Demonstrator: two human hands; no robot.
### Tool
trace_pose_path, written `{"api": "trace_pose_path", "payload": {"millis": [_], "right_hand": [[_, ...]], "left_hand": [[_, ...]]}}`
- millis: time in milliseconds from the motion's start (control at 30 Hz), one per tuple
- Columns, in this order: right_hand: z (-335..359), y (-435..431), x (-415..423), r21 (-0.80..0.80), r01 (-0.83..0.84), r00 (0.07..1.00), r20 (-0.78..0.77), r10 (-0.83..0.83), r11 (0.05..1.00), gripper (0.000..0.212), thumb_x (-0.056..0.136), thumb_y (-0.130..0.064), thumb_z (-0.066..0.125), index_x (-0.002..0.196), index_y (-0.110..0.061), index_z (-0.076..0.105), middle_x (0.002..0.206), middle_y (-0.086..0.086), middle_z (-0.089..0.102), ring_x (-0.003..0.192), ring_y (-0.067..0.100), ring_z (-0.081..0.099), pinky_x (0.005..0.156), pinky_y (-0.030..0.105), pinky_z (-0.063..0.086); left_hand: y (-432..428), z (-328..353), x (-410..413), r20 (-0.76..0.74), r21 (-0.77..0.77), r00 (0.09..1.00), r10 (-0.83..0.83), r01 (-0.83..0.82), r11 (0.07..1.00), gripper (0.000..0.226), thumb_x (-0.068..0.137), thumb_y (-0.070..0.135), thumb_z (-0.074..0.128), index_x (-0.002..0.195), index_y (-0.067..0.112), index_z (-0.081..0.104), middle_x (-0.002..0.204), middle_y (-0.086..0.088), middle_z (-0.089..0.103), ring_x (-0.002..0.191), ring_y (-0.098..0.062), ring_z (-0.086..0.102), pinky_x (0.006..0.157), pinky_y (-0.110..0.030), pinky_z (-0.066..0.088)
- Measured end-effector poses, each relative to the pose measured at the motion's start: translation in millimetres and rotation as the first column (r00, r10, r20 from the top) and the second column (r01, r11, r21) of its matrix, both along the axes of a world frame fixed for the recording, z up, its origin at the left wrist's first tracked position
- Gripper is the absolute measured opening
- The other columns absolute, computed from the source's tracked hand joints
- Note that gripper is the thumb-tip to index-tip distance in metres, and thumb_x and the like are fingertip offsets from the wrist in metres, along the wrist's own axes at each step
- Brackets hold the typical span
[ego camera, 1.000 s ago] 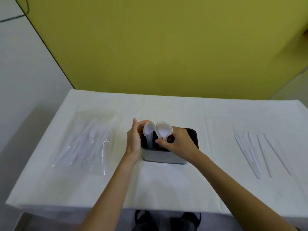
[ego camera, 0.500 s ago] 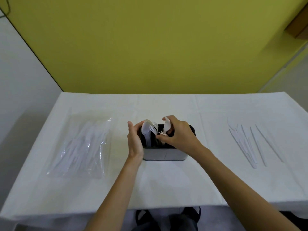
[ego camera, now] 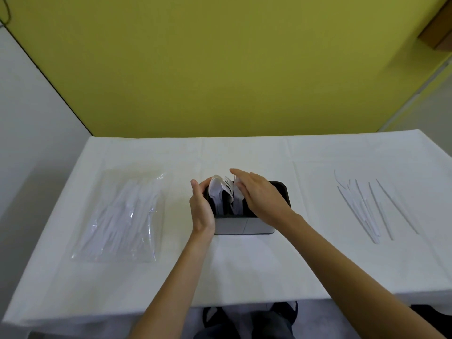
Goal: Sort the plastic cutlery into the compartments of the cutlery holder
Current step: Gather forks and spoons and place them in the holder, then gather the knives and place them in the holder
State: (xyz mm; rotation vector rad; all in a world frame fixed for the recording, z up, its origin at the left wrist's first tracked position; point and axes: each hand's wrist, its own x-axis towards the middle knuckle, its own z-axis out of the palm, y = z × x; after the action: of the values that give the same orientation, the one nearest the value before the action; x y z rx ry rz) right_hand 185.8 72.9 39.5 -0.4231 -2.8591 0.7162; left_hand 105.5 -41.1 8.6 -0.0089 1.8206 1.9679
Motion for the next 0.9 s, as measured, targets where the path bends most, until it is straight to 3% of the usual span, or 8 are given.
{"api": "trace_pose_path", "payload": {"millis": [100, 200, 267, 367, 500, 633, 767, 900], "right_hand": [[-6, 3, 3, 0.011, -0.030, 1.000, 0.009, 0.030, 0.999, 0.047, 0.101, -0.018, 0.023, 0.146, -0.007, 0.029, 0.143, 0.008, 0.046, 0.135, 0.023, 0.039, 0.118, 0.034, 0.017], [-5, 5, 7, -0.026, -0.058, 0.998, 0.017, 0.058, 0.998, 0.056, 0.099, -0.029, 0.020, 0.151, -0.009, 0.018, 0.154, 0.005, 0.030, 0.145, 0.016, 0.021, 0.118, 0.025, 0.004], [-1, 5, 12, -0.101, -0.039, 0.999, -0.002, 0.039, 0.994, 0.060, 0.098, -0.035, 0.021, 0.152, -0.011, 0.012, 0.158, 0.000, 0.020, 0.147, 0.011, 0.012, 0.116, 0.019, -0.002], [7, 11, 25, -0.184, 0.015, 0.998, -0.061, -0.027, 0.983, 0.060, 0.098, -0.038, 0.021, 0.153, -0.016, 0.011, 0.158, -0.009, 0.013, 0.146, 0.001, 0.005, 0.116, 0.016, -0.005], [19, 33, 54, -0.331, 0.159, 0.968, -0.134, -0.213, 0.930, 0.051, 0.103, -0.033, 0.027, 0.151, -0.020, 0.019, 0.153, -0.017, 0.018, 0.132, -0.025, 0.002, 0.117, 0.015, 0.000], [17, 68, 91, -0.362, 0.312, 0.907, -0.161, -0.389, 0.878, 0.054, 0.099, -0.040, 0.028, 0.149, -0.020, 0.026, 0.155, -0.007, 0.029, 0.142, 0.001, 0.021, 0.120, 0.037, 0.017], [9, 102, 137, -0.394, 0.435, 0.833, -0.165, -0.528, 0.810, 0.051, 0.101, -0.039, 0.031, 0.147, -0.019, 0.031, 0.152, -0.007, 0.034, 0.139, 0.003, 0.028, 0.115, 0.027, 0.023], [-3, 138, 187, -0.372, 0.533, 0.783, -0.124, -0.609, 0.760, 0.047, 0.100, -0.032, 0.036, 0.144, -0.016, 0.036, 0.148, -0.005, 0.040, 0.136, 0.007, 0.034, 0.110, 0.023, 0.027]], "left_hand": [[-2, 4, 0, -0.007, 0.004, 1.000, -0.027, 0.027, 1.000, 0.057, 0.103, 0.045, 0.015, 0.101, 0.023, 0.067, 0.106, 0.001, 0.070, 0.100, -0.012, 0.062, 0.085, -0.020, 0.046], [-2, 7, -2, 0.000, 0.006, 0.999, -0.041, 0.041, 0.999, 0.060, 0.103, 0.046, 0.013, 0.103, 0.019, 0.066, 0.102, 0.003, 0.070, 0.098, -0.011, 0.062, 0.082, -0.018, 0.045], [-2, 8, -8, -0.011, 0.013, 0.999, -0.050, 0.050, 0.999, 0.064, 0.102, 0.047, 0.011, 0.103, 0.017, 0.067, 0.104, 0.002, 0.070, 0.104, -0.014, 0.062, 0.088, -0.021, 0.045], [2, 19, -20, -0.100, 0.019, 0.993, -0.058, 0.061, 0.998, 0.067, 0.103, 0.046, 0.008, 0.105, 0.014, 0.067, 0.116, -0.003, 0.068, 0.119, -0.014, 0.057, 0.108, -0.028, 0.035], [28, 53, -30, -0.225, 0.060, 0.970, -0.093, 0.109, 0.992, 0.064, 0.101, 0.050, 0.013, 0.105, 0.015, 0.066, 0.124, -0.005, 0.065, 0.126, -0.012, 0.052, 0.111, -0.026, 0.029], [73, 79, -16, -0.362, 0.027, 0.909, -0.207, 0.232, 0.972, 0.065, 0.090, 0.057, 0.016, 0.109, 0.021, 0.066, 0.128, 0.000, 0.063, 0.128, -0.008, 0.049, 0.109, -0.025, 0.026], [127, 89, 22, -0.376, -0.023, 0.846, -0.379, 0.400, 0.916, 0.060, 0.088, 0.062, 0.016, 0.110, 0.032, 0.064, 0.132, 0.006, 0.059, 0.131, -0.007, 0.044, 0.103, -0.023, 0.025], [184, 79, 65, -0.306, -0.064, 0.802, -0.513, 0.521, 0.851, 0.066, 0.086, 0.062, 0.019, 0.115, 0.023, 0.063, 0.131, 0.003, 0.059, 0.130, -0.010, 0.045, 0.107, -0.026, 0.029]]}}
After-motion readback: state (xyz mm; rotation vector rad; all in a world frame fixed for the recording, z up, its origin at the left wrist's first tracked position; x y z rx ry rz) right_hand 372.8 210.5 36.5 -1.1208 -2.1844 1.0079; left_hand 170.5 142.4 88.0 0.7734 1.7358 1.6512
